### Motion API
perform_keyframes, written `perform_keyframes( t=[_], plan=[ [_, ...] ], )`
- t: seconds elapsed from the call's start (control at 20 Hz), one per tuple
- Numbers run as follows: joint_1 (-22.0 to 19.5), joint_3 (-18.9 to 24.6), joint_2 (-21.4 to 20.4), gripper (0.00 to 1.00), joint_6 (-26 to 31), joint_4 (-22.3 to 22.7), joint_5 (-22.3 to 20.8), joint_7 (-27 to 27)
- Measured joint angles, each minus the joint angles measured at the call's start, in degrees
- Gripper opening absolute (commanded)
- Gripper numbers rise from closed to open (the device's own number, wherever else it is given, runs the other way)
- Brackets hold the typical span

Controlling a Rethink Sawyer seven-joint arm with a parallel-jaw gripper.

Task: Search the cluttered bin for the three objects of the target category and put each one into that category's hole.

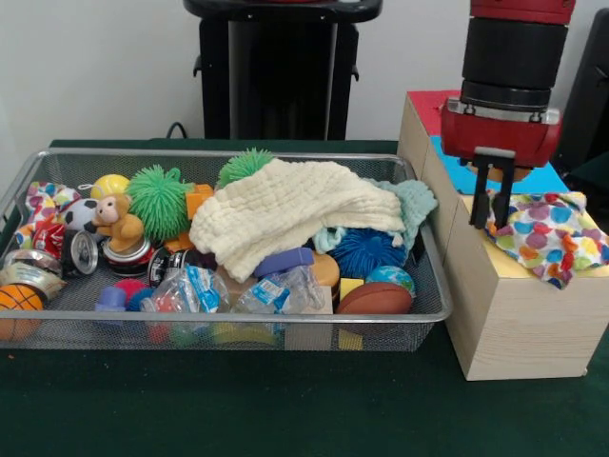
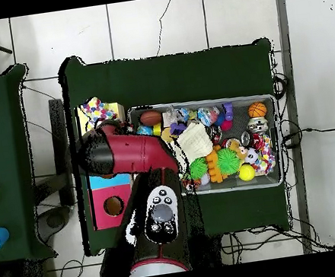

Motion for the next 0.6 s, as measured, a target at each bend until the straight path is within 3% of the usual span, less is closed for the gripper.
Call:
perform_keyframes(
  t=[0.6],
  plan=[
    [5.17, 0.77, -0.93, 0.0, 0.68, 0.56, 1.7, 0.0]
  ],
)
